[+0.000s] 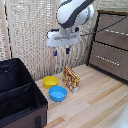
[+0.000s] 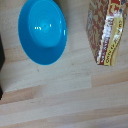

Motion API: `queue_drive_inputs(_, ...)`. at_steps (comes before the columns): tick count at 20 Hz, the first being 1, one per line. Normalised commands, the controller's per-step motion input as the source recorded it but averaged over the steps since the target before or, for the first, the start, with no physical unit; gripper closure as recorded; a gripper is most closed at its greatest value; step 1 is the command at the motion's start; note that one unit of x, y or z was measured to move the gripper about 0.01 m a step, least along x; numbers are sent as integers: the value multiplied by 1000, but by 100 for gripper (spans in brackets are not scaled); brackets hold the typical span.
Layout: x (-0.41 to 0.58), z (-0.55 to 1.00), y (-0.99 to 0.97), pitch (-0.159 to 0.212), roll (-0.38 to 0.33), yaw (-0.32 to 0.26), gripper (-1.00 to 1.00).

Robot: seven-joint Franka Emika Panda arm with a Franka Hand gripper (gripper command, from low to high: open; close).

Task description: Move your gripper towards the bottom drawer handle. Grasp the handle gently with your gripper. Apply gentle outward force to slide the bottom drawer open.

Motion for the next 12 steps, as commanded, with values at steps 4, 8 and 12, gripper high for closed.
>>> queue_drive_inputs(4, -1, -3, -92, 0, -261, 237, -100)
queue_drive_inputs(8, -54, 0, -126, 0, -282, 225, -100)
queue_drive_inputs(12, -76, 0, -131, -7, -294, 216, -100)
